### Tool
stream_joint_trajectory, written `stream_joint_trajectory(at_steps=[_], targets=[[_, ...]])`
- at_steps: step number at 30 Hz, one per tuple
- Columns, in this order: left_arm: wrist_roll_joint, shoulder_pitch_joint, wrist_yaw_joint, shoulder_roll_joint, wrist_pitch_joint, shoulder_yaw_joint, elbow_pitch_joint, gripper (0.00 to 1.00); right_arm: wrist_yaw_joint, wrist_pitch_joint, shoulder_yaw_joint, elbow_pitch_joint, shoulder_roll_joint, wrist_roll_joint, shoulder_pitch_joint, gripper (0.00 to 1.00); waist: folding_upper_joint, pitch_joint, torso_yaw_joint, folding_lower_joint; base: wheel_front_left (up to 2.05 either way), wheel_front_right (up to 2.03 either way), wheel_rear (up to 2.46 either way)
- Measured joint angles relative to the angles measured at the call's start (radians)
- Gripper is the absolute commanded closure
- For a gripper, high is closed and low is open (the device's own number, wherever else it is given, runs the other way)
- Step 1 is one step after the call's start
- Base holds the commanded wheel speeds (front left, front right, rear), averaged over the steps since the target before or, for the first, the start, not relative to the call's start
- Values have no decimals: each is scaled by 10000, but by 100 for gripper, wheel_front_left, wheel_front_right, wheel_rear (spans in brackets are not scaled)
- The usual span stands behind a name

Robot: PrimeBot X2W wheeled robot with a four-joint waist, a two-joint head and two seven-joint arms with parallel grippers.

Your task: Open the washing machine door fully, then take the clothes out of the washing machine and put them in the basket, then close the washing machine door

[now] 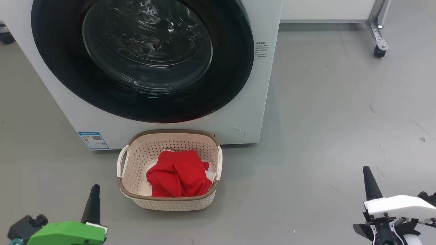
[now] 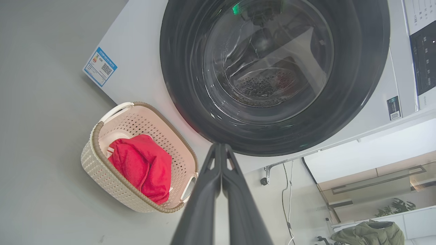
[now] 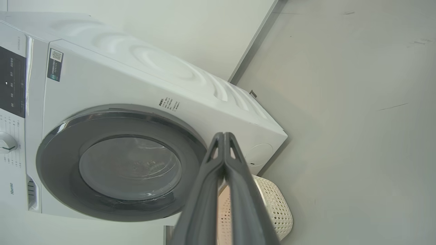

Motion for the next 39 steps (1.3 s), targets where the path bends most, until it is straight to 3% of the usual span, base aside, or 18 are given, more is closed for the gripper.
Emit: stream_joint_trajectory(at_steps=[33, 39], targets=[[-3804, -692, -568, 111, 734, 660, 809, 100, 437, 721, -685, 658, -165, 3777, -712, 100, 0, -153, 1, 0, 0, 0, 0], [-4169, -779, -610, 121, 757, 711, 917, 100, 453, 805, -736, 723, -186, 4052, -779, 100, 0, -162, 1, 0, 0, 0, 0]])
